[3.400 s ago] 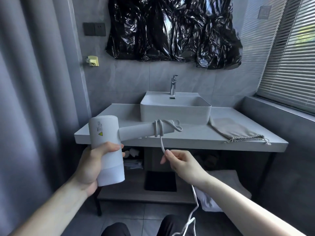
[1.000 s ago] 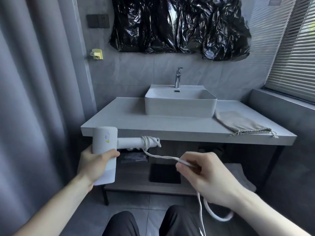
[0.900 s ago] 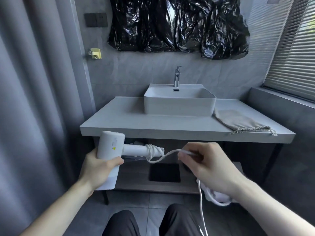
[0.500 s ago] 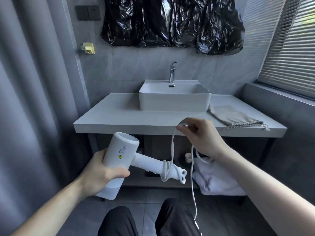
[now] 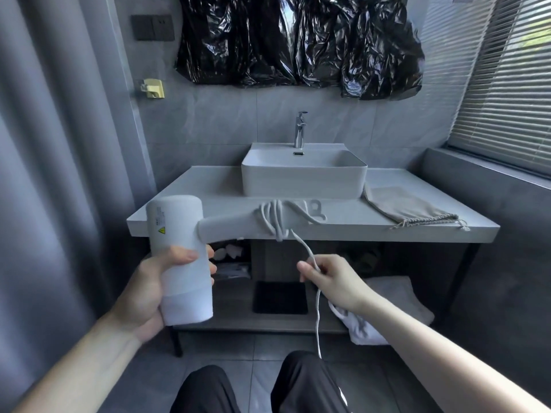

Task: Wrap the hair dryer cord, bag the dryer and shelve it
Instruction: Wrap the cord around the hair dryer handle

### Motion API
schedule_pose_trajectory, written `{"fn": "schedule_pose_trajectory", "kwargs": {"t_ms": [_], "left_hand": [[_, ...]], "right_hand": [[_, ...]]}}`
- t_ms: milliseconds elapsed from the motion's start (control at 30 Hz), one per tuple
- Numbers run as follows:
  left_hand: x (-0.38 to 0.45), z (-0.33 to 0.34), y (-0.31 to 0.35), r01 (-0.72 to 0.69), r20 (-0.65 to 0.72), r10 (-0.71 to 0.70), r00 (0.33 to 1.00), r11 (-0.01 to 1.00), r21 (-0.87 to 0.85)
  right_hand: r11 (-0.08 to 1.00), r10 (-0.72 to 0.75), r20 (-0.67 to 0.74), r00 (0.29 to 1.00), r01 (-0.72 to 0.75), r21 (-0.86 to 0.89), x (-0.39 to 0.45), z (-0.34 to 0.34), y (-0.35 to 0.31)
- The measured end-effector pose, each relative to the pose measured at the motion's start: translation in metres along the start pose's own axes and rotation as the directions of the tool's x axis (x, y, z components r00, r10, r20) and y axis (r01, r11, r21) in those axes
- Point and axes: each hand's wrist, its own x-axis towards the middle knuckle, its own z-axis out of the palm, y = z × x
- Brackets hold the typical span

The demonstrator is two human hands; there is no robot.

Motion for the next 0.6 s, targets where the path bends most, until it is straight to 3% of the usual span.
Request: {"fn": "schedule_pose_trajectory", "kwargs": {"t_ms": [200,333,500,600], "left_hand": [[0.01,-0.008,0.016,-0.018,-0.15,0.018,0.988,1.0,0.003],[0.017,-0.011,0.023,-0.027,-0.281,0.018,0.96,0.999,-0.027],[0.028,-0.013,0.03,-0.066,-0.38,0.017,0.925,0.991,-0.115],[0.033,-0.018,0.031,-0.071,-0.395,0.044,0.918,0.996,-0.054]], "right_hand": [[0.995,0.046,0.087,0.995,-0.054,0.087,-0.021,0.016,0.025],[0.992,0.126,0.025,0.992,-0.126,0.018,-0.032,0.025,0.037],[0.992,0.115,-0.007,0.993,-0.115,-0.05,-0.054,0.049,0.061],[0.98,0.152,-0.01,0.988,-0.152,-0.128,-0.065,0.062,0.085]]}}
